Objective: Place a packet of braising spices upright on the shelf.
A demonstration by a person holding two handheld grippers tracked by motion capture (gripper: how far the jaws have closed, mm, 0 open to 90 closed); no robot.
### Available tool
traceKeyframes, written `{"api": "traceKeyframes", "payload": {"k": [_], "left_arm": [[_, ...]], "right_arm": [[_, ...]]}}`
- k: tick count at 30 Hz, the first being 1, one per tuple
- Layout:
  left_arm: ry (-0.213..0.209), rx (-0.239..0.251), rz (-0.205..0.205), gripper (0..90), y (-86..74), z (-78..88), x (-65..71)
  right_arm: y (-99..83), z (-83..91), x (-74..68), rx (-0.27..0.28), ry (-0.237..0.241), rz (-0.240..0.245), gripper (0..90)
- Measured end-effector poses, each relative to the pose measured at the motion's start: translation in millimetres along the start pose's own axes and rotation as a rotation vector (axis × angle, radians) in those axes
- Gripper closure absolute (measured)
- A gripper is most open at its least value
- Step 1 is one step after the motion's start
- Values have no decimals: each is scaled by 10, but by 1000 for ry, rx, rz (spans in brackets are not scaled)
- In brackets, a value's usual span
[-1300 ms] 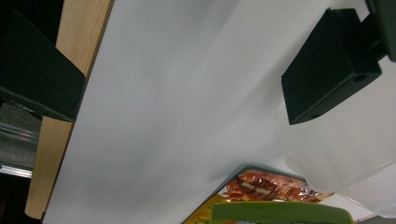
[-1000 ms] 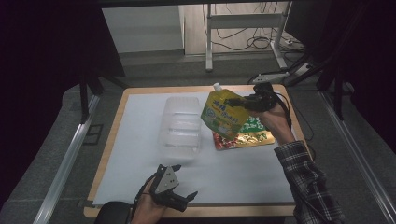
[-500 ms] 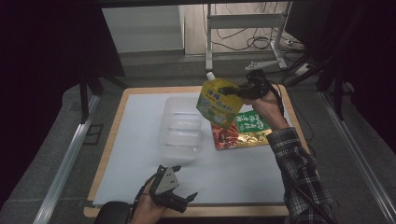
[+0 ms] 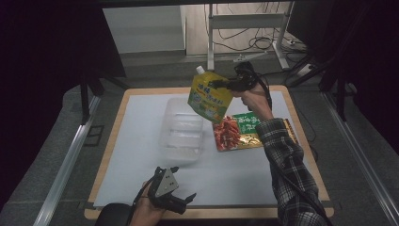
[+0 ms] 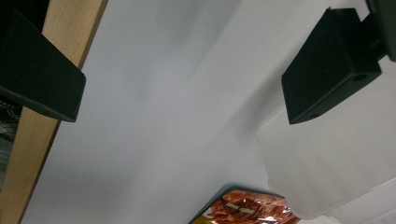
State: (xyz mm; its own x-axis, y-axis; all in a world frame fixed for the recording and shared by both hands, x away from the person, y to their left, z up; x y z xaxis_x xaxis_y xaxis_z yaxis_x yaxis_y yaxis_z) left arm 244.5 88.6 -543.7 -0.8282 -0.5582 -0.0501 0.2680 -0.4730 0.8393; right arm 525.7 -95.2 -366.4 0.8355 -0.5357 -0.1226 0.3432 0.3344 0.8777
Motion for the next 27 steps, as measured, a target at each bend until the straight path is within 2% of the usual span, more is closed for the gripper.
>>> {"api": "traceKeyframes", "payload": {"k": [10,19,27], "left_arm": [[-2,-4,-5,0,0,-3,13],[-6,-8,-12,0,0,-7,23],[-9,-9,-14,0,0,-12,31]], "right_arm": [[169,-342,-110,1,9,18,883],[233,-622,-158,-12,9,33,883],[268,-776,-225,-5,21,41,883]]}}
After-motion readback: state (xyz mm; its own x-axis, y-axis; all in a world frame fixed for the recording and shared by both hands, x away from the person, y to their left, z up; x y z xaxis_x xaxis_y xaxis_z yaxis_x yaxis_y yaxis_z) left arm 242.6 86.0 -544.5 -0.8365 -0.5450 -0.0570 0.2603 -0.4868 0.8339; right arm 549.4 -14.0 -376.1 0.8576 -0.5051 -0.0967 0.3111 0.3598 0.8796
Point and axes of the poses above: each handheld gripper's, and its own axes: z roughly backward along the jaws, y roughly out of its top, x roughly to its right, the point moved 5 cm from there along -z, roughly forward along the jaws, and after that the axes turned 5 degrees about -y, right-handed, at the moved point
